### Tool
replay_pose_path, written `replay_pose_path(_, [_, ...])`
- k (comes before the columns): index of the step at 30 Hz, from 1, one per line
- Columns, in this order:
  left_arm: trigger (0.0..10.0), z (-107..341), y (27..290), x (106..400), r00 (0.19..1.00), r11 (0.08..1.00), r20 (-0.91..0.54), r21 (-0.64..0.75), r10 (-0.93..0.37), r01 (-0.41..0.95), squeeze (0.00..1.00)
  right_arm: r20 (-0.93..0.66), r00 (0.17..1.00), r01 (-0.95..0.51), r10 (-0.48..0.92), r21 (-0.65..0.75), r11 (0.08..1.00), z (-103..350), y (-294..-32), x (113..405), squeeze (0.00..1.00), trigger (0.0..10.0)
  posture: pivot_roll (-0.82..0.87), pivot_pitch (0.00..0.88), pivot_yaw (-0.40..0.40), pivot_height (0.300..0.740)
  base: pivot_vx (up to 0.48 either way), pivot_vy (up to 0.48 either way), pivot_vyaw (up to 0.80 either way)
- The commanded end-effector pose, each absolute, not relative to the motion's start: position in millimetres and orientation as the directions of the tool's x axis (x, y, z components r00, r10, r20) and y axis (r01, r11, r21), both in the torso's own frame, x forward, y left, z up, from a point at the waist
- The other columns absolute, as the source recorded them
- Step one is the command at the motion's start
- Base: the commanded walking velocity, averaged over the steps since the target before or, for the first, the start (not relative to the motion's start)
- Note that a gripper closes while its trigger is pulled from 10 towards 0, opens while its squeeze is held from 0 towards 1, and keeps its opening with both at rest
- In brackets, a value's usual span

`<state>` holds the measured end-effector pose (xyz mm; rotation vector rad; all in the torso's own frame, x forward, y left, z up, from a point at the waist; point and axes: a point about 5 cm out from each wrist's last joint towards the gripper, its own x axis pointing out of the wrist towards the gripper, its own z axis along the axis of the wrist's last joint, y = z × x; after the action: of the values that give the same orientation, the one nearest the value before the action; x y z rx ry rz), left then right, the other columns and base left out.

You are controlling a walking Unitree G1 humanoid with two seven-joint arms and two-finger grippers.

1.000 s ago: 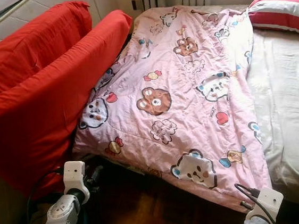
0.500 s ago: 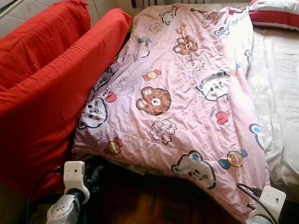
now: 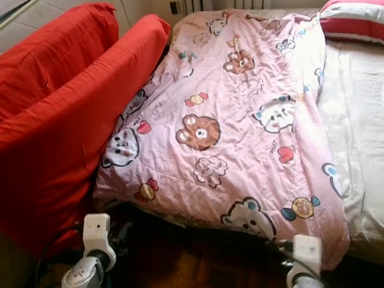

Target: Clean up the room

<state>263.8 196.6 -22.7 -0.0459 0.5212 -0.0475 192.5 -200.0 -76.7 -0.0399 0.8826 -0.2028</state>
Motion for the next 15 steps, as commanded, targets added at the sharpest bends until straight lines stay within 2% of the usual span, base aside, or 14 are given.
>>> replay_pose_path(1, [10.0, -35.9, 209.5, 247.5, 0.815, 0.999, -0.579, -0.034, -0.010, -0.012, 0.00, -0.797, 0.584, 0.110, -0.154, -0.110, 0.988, -83.7, -193.5, 181.4, 0.00, 10.0, -0.03, 0.063, 0.055, 0.740, 0.000, 0.000, 0.00])
replay_pose_path(2, [10.0, -42.5, 213.7, 238.8, 0.786, 0.999, -0.618, -0.025, 0.013, -0.036, 0.00, -0.812, 0.568, 0.079, -0.130, -0.104, 0.991, -87.1, -189.4, 175.6, 0.00, 10.0, -0.03, 0.052, 0.053, 0.740, 0.000, 0.000, 0.00])
replay_pose_path(7, [10.0, -53.2, 217.8, 223.8, 0.737, 0.997, -0.675, -0.016, 0.044, -0.074, 0.00, -0.828, 0.552, 0.029, -0.100, -0.101, 0.994, -90.9, -183.9, 168.5, 0.00, 10.0, -0.04, 0.040, 0.044, 0.740, 0.000, 0.000, 0.00])
replay_pose_path(15, [10.0, -66.7, 213.6, 204.4, 0.680, 0.994, -0.731, -0.023, 0.056, -0.106, 0.00, -0.816, 0.573, -0.009, -0.070, -0.092, 0.996, -89.7, -183.4, 170.0, 0.00, 10.0, -0.06, 0.000, 0.021, 0.740, 0.000, 0.000, 0.00])
